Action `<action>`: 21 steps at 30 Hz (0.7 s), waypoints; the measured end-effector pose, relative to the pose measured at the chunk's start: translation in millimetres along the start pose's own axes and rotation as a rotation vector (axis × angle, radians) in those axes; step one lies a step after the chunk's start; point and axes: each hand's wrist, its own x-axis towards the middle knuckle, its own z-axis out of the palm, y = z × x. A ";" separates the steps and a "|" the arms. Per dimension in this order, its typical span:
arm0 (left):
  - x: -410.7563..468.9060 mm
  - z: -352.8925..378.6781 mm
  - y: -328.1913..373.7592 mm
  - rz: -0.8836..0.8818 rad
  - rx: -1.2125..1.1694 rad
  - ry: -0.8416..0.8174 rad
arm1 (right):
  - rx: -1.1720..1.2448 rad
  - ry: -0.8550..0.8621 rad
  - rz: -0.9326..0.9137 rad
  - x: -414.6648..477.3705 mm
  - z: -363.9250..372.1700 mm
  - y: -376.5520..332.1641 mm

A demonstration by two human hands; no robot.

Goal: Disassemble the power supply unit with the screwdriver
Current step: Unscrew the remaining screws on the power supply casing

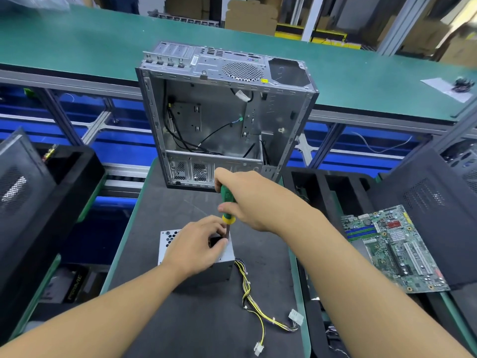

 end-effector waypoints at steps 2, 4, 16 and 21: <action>0.7 -2.5 3.0 -0.022 0.034 -0.021 | -0.055 0.039 0.028 0.7 4.0 -5.4; 1.0 -3.3 4.1 -0.036 0.094 -0.036 | -0.105 0.064 0.090 1.4 3.1 -9.2; 0.4 -4.4 11.4 -0.030 0.193 -0.039 | -0.131 -0.201 0.128 -0.3 -15.8 -9.5; 1.3 -2.5 11.5 -0.055 0.227 -0.062 | -0.250 -0.125 0.083 5.2 -12.1 -12.8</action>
